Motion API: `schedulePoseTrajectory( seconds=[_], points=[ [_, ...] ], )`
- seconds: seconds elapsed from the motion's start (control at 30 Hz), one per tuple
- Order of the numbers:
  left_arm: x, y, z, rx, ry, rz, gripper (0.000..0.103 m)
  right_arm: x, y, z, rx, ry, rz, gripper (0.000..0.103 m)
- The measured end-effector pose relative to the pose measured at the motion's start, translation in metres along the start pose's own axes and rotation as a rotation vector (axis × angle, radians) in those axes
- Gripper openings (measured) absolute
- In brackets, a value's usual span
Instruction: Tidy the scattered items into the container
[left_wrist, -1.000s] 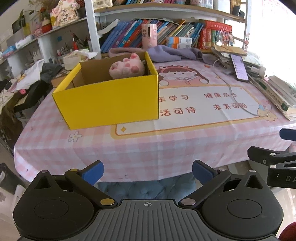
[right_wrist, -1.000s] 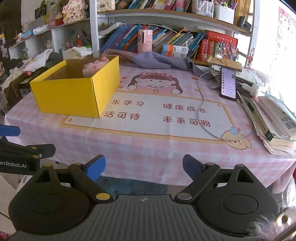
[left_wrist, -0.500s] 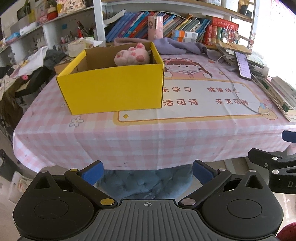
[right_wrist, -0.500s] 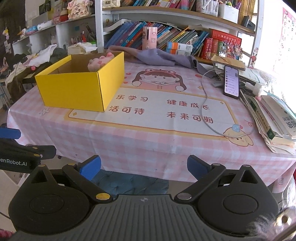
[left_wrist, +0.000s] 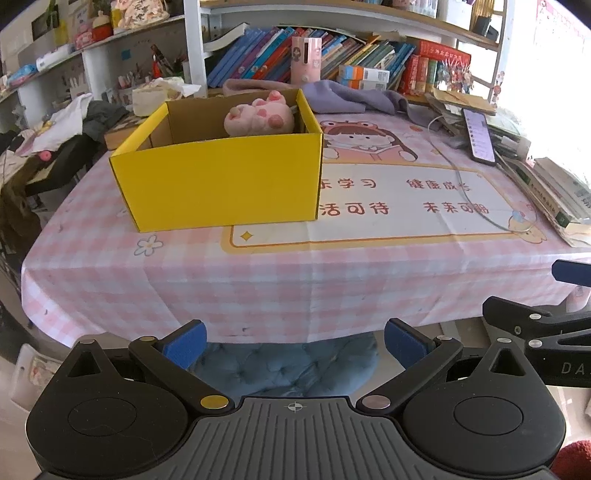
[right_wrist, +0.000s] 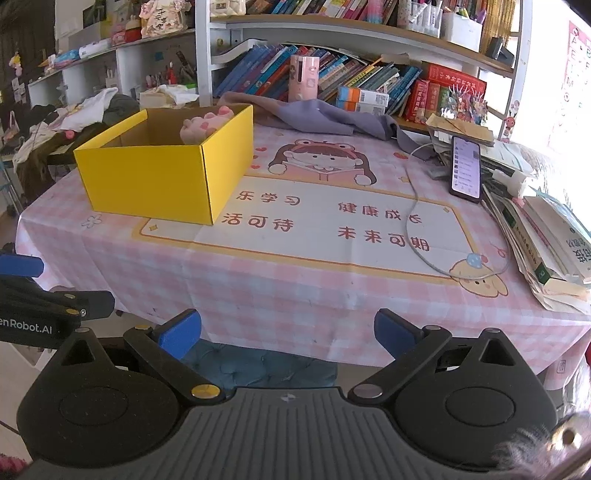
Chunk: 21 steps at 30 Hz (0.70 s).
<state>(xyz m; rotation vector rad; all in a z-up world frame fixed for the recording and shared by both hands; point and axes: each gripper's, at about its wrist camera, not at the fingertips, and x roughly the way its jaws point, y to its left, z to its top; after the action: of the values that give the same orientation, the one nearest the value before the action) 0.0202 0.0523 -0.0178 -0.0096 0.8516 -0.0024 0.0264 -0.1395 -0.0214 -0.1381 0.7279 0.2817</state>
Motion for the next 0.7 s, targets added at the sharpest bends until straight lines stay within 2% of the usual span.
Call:
schedulePoseTrajectory(
  seconds=[0.7],
  points=[
    [0.007,-0.0016,-0.0013,-0.008,0.04,0.006,0.103,0.0021,-0.0001,-0.0013,0.0,0.006,0.003,0.101]
  ],
)
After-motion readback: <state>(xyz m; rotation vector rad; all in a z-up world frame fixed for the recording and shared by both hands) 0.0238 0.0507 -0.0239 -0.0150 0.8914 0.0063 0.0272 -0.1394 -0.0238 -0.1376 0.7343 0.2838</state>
